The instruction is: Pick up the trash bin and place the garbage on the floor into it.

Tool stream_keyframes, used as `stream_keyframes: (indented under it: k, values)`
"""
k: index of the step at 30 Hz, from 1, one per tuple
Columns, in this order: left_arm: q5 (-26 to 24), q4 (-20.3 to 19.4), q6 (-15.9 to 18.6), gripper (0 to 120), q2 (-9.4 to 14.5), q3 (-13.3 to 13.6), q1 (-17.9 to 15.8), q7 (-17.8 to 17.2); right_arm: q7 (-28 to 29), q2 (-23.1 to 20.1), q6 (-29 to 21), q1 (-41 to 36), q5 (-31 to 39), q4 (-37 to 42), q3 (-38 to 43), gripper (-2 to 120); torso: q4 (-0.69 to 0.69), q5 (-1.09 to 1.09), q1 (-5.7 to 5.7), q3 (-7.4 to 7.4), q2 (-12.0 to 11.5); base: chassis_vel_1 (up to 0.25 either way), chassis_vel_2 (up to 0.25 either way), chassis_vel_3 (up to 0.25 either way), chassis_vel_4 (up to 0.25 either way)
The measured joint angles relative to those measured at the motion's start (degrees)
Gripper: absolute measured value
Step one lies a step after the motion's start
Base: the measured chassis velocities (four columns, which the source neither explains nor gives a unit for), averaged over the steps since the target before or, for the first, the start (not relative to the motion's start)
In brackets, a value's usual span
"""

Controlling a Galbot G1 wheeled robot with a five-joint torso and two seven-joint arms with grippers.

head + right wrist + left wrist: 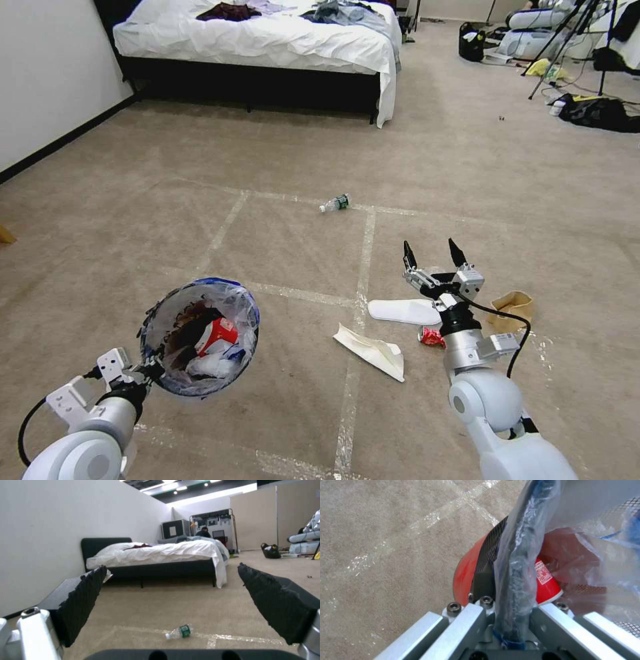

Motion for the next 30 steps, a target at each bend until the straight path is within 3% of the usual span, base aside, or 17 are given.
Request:
stream_keyframes:
  k: [30]
  values:
    - [0.30, -0.21, 0.02, 0, 0.05, -0.01, 0.37, 0.09, 0.05, 0.02, 0.37, -0.43, -0.36, -0.31, 0.73, 100, -0.01, 0.00, 0.00, 0.00, 0.00, -0.015, -0.018, -0.012, -0.013]
